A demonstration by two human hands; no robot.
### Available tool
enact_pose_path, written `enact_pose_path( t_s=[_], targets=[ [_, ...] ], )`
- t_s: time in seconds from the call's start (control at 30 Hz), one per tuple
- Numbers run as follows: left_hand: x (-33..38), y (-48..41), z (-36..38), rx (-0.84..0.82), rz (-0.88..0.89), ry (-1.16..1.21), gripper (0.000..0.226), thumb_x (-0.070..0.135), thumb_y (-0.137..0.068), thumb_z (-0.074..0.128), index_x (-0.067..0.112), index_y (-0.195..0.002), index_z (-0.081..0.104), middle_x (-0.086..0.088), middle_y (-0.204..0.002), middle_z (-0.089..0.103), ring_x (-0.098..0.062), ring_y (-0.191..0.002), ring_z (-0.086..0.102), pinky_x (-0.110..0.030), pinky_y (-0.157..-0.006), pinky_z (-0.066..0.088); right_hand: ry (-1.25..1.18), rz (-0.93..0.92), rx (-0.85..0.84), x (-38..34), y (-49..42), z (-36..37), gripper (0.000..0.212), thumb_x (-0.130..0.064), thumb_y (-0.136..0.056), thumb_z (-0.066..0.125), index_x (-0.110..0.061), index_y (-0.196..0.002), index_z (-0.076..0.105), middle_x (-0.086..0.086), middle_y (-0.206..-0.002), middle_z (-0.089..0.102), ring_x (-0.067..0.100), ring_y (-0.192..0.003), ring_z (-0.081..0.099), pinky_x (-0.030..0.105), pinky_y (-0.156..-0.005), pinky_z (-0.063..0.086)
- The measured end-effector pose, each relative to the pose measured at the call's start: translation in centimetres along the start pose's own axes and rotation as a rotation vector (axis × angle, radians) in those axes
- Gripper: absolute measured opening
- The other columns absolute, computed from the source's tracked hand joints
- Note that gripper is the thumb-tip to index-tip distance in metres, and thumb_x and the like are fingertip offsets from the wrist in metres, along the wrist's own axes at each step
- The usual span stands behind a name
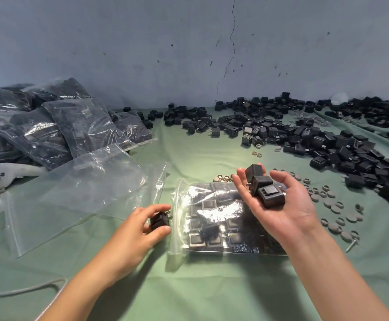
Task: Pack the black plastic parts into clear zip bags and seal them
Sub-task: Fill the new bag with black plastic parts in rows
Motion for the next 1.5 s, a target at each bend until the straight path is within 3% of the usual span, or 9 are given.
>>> enact_pose_path(
  t_s=[0.13, 0.2, 0.37, 0.57, 0.73, 0.9, 1.07, 1.23, 1.5],
  targets=[
    [-0.1, -0.2, 0.5, 0.015, 0.085, -0.112, 0.055, 0.013, -0.089, 0.069, 0.044, -0.127, 0.045, 0.019, -0.113, 0.052, -0.002, -0.084, 0.055, -0.010, -0.077, 0.041, 0.001, -0.008, -0.001, -0.1, 0.0, -0.1, 0.041, -0.006, -0.085, 0.060, -0.005, -0.126, 0.057, 0.035, -0.113, 0.062, 0.045, -0.099, 0.069, 0.059, -0.078, 0.059],
    [0.1, -0.3, 0.6, 0.046, 0.088, -0.132, 0.048, 0.009, -0.088, 0.069, 0.040, -0.119, 0.049, 0.019, -0.113, 0.054, -0.002, -0.083, 0.055, -0.009, -0.075, 0.041, 0.000, -0.011, 0.001, -0.1, 0.0, -0.1, 0.044, -0.006, -0.084, 0.061, -0.006, -0.127, 0.057, 0.034, -0.113, 0.062, 0.044, -0.099, 0.069, 0.058, -0.078, 0.060],
    [0.8, -0.1, 1.7, -0.063, 0.037, 0.223, 0.040, -0.006, -0.089, 0.065, 0.025, -0.113, 0.061, -0.005, -0.114, 0.063, -0.007, -0.096, 0.068, -0.016, -0.083, 0.051, 0.002, -0.008, 0.002, -0.1, 0.0, -0.1, 0.049, -0.005, -0.081, 0.061, -0.006, -0.130, 0.056, 0.033, -0.114, 0.062, 0.043, -0.098, 0.069, 0.056, -0.076, 0.060],
    [1.4, 0.2, 2.5, -0.082, 0.013, 0.345, 0.044, -0.013, -0.094, 0.047, 0.018, -0.123, 0.062, 0.004, -0.113, 0.073, -0.005, -0.105, 0.067, -0.019, -0.092, 0.050, 0.001, -0.015, 0.007, -0.3, 0.0, 0.0, 0.054, -0.004, -0.079, 0.061, -0.006, -0.132, 0.054, 0.032, -0.115, 0.062, 0.042, -0.096, 0.070, 0.056, -0.076, 0.061],
    [1.6, 0.4, 2.6, -0.024, -0.089, 0.459, 0.015, 0.017, -0.094, 0.062, 0.021, -0.106, 0.070, 0.012, -0.102, 0.076, 0.000, -0.090, 0.069, -0.015, -0.075, 0.054, -0.001, -0.030, 0.011, -0.4, 0.0, 0.1, 0.054, -0.003, -0.077, 0.062, -0.006, -0.131, 0.055, 0.033, -0.114, 0.062, 0.043, -0.095, 0.070, 0.057, -0.078, 0.060],
    [1.2, 0.2, 3.0, -0.006, -0.134, 0.323, 0.011, 0.018, -0.092, 0.067, 0.018, -0.103, 0.066, 0.008, -0.076, 0.073, -0.003, -0.062, 0.060, -0.019, -0.052, 0.046, 0.006, -0.032, 0.016, -0.6, 0.1, 0.0, 0.050, -0.005, -0.083, 0.060, -0.006, -0.132, 0.054, 0.033, -0.110, 0.063, 0.043, -0.095, 0.070, 0.056, -0.080, 0.060],
    [1.1, 0.0, 3.1, -0.036, -0.171, 0.377, 0.009, 0.016, -0.095, 0.062, 0.016, -0.102, 0.068, 0.007, -0.073, 0.068, -0.017, -0.071, 0.051, -0.016, -0.048, 0.041, 0.008, -0.029, 0.024, -0.7, 0.1, 0.1, 0.045, -0.007, -0.088, 0.058, -0.006, -0.133, 0.054, 0.031, -0.111, 0.064, 0.041, -0.095, 0.070, 0.055, -0.079, 0.060],
    [1.1, -0.1, 3.3, 0.029, -0.151, 0.443, 0.017, 0.006, -0.095, 0.060, 0.017, -0.102, 0.071, 0.011, -0.064, 0.063, 0.001, -0.050, 0.050, -0.009, -0.051, 0.040, 0.000, -0.024, 0.029, -0.7, 0.2, 0.2, 0.043, -0.008, -0.089, 0.058, -0.006, -0.132, 0.054, 0.031, -0.108, 0.064, 0.040, -0.093, 0.071, 0.054, -0.077, 0.061],
    [2.1, -0.4, 3.8, 0.018, -0.149, 0.559, 0.023, -0.004, -0.098, 0.049, 0.010, -0.108, 0.064, 0.001, -0.095, 0.077, -0.008, -0.077, 0.070, -0.016, -0.068, 0.054, 0.000, -0.027, 0.027, -0.7, 0.4, 0.3, 0.041, -0.007, -0.087, 0.058, -0.005, -0.128, 0.057, 0.030, -0.106, 0.066, 0.040, -0.093, 0.071, 0.053, -0.080, 0.061]
  ],
)
Point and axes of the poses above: each hand's wrist, its own y-axis away from the middle knuckle, its own z-axis out of the palm, x = y × z, the point moved 2 cm from there along -y, towards the middle knuckle
